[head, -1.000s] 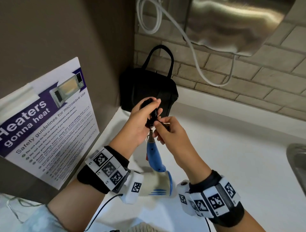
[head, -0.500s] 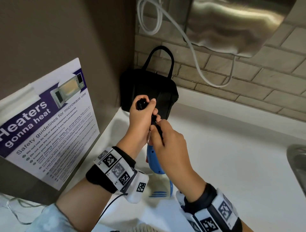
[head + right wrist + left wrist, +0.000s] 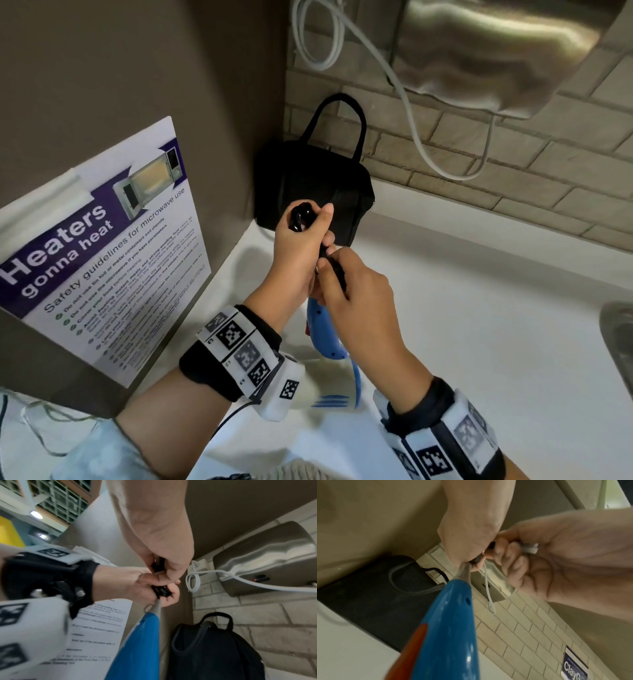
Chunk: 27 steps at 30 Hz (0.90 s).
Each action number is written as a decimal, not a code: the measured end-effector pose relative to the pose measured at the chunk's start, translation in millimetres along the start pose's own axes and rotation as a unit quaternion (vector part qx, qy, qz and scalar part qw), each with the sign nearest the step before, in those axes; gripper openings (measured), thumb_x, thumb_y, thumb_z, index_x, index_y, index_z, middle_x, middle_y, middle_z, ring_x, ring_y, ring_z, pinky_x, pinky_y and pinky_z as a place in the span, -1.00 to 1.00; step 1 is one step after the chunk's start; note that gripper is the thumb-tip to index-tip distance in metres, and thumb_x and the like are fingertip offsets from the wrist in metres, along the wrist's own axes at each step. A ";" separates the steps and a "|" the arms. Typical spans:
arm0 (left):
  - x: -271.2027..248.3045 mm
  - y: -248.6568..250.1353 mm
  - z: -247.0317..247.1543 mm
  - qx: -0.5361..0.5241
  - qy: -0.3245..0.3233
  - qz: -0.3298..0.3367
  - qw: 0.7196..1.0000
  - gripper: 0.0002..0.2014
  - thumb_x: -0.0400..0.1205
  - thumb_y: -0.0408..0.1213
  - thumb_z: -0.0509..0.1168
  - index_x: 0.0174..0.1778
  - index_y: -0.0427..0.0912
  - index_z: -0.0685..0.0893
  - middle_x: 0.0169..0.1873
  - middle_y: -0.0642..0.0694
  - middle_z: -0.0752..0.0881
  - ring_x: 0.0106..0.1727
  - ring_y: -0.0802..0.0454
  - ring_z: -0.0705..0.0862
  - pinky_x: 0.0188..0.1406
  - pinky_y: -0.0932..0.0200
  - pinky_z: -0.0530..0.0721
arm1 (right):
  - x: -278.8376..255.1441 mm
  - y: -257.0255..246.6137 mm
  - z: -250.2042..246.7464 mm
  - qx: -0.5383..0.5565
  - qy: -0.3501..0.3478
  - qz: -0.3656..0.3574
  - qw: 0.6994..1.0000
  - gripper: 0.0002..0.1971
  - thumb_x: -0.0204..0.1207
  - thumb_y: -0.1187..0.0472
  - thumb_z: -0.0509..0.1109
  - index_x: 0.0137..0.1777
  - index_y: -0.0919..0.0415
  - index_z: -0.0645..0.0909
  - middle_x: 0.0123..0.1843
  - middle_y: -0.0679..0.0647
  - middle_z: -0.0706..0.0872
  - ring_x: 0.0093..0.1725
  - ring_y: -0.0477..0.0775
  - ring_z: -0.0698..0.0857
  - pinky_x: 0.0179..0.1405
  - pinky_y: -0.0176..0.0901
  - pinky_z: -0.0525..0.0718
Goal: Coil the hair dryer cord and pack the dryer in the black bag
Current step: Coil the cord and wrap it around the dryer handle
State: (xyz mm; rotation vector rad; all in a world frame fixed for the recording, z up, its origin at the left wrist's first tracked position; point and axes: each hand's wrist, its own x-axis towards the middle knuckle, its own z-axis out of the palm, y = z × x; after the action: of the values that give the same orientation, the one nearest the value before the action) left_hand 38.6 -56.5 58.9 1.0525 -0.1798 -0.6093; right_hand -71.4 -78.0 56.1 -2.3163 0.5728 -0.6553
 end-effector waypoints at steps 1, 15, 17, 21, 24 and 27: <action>1.5 -0.6 0.5 -0.010 0.006 -0.003 1.000 -0.85 0.62 -0.33 0.37 -0.20 -0.13 0.52 -0.54 0.00 0.48 -0.58 0.15 0.46 -0.60 0.24 0.49 | -4.2 -1.0 1.3 -0.014 0.007 -0.013 1.000 -0.81 0.69 0.08 0.16 -0.01 0.13 0.55 -0.37 -0.02 0.71 -0.39 -0.04 0.64 -0.37 -0.22 0.54; 4.6 8.2 -20.9 -0.058 -0.200 -0.076 0.975 -0.46 0.54 0.16 0.10 0.23 -0.19 0.56 0.23 -0.18 0.74 0.25 -0.10 0.73 0.21 0.09 0.70 | -1.8 4.4 -23.2 0.181 -0.074 0.116 0.974 -0.59 0.46 -0.30 0.12 0.12 -0.11 0.59 0.13 -0.10 0.66 -0.07 -0.24 0.70 -0.05 -0.31 0.62; 5.3 7.4 -22.4 -0.054 -0.207 -0.080 0.974 -0.44 0.54 0.18 0.08 0.27 -0.17 0.54 0.25 -0.17 0.74 0.28 -0.07 0.71 0.26 0.06 0.67 | 2.7 5.2 -31.9 0.250 -0.084 0.132 0.955 -0.56 0.48 -0.26 0.21 0.26 -0.10 0.58 0.19 -0.09 0.69 -0.05 -0.21 0.72 -0.09 -0.28 0.62; 8.2 3.9 -25.1 -0.060 -0.219 -0.086 0.970 -0.43 0.54 0.20 0.10 0.27 -0.17 0.55 0.28 -0.16 0.72 0.33 -0.07 0.67 0.48 -0.06 0.47 | 11.4 6.6 -46.5 0.298 -0.090 0.134 0.941 -0.67 0.57 -0.12 0.31 0.31 -0.17 0.57 0.18 -0.15 0.72 -0.01 -0.18 0.73 -0.11 -0.25 0.62; 5.4 4.6 -23.4 -0.047 -0.246 -0.084 0.964 -0.43 0.56 0.21 0.09 0.27 -0.17 0.56 0.31 -0.15 0.70 0.39 -0.05 0.62 0.53 -0.08 0.39 | 21.4 12.4 -41.7 0.243 -0.088 0.153 0.954 -0.64 0.61 -0.12 0.26 0.37 -0.10 0.53 0.19 -0.15 0.70 -0.08 -0.27 0.71 -0.12 -0.28 0.60; 0.2 7.1 -20.7 -0.013 -0.271 -0.083 0.959 -0.38 0.55 0.22 0.05 0.31 -0.18 0.55 0.34 -0.10 0.69 0.42 0.04 0.59 0.48 -0.02 0.43 | 29.2 16.1 -33.2 0.250 -0.129 0.149 0.948 -0.66 0.62 -0.08 0.28 0.30 0.02 0.60 0.10 -0.03 0.76 -0.14 -0.19 0.69 -0.13 -0.24 0.62</action>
State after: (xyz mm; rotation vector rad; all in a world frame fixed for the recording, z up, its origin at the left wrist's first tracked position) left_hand 50.2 -38.4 54.7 0.8595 -0.5640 -1.0441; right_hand -71.7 -120.8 75.8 -1.7553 0.5438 -0.2982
